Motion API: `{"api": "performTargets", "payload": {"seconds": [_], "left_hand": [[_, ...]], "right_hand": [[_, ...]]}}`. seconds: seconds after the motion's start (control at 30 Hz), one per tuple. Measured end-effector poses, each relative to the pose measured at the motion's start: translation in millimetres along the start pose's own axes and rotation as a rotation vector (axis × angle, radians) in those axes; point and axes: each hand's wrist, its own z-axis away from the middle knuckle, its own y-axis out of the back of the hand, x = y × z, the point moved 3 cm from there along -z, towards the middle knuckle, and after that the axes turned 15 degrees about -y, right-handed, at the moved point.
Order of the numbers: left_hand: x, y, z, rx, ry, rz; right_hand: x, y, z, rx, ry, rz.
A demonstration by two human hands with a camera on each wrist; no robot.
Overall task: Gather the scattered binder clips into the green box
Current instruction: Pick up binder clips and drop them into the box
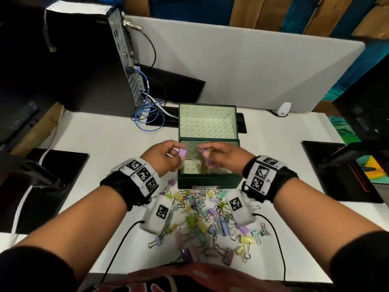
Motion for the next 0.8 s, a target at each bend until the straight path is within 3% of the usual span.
{"api": "performTargets", "payload": {"seconds": [0.23,0.3,0.37,0.47,0.6,0.8], "left_hand": [[-15.9,-1.5,12.7,-0.036,-0.036,-0.282],[-30.8,-4.3,23.0,-0.125,0.002,-0.325],[-44.9,-13.2,31.3,-0.297,0.063,-0.465],[-60.2,-34.8,40.1,-0.515,0.116,-0.638],[-64.0,-54.7,43.7,-0.601,0.028,-0.752],[-61.0,-59.1,42.6,-0.525,-0.014,-0.713]], "right_hand": [[30.5,-2.6,16.0,0.116,0.065,0.142],[44.8,-8.5,22.9,0.053,0.045,0.337],[62.6,-17.9,20.7,-0.012,-0.004,0.627],[88.8,-30.4,10.0,-0.018,-0.083,0.896],[101.1,-44.1,0.6,0.100,-0.075,0.853],[101.6,-48.5,-1.3,0.164,-0.046,0.725]]}}
